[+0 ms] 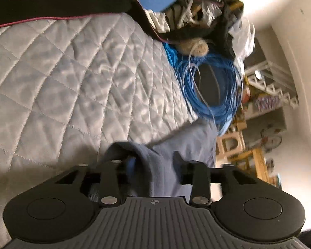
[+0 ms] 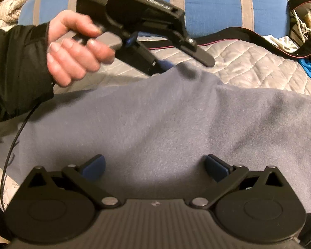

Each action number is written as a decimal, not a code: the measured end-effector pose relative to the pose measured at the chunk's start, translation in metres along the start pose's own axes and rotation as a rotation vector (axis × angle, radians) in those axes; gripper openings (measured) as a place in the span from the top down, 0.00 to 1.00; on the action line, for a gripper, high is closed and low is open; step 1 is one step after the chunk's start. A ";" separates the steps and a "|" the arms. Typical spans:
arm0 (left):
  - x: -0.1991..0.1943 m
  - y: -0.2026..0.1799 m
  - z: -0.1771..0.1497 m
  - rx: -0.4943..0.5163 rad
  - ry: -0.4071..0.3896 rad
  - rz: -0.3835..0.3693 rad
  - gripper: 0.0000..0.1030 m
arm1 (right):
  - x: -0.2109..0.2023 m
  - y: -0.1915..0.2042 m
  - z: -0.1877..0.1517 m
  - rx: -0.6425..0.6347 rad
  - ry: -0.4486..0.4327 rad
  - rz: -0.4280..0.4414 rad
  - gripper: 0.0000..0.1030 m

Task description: Fold clothes

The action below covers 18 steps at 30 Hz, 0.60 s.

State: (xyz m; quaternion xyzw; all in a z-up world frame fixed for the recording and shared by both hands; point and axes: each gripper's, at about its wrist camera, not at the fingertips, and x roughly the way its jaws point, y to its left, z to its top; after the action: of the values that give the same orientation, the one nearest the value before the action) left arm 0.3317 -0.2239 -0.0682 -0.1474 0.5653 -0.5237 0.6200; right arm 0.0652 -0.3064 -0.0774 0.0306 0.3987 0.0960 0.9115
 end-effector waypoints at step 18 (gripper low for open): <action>0.010 -0.001 0.005 0.020 0.048 -0.084 0.50 | -0.001 0.001 -0.001 -0.005 -0.001 -0.002 0.01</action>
State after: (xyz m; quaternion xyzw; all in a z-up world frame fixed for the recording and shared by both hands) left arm 0.3338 -0.2344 -0.0716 -0.1522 0.5680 -0.5585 0.5850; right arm 0.0638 -0.3059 -0.0779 0.0277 0.3981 0.0962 0.9119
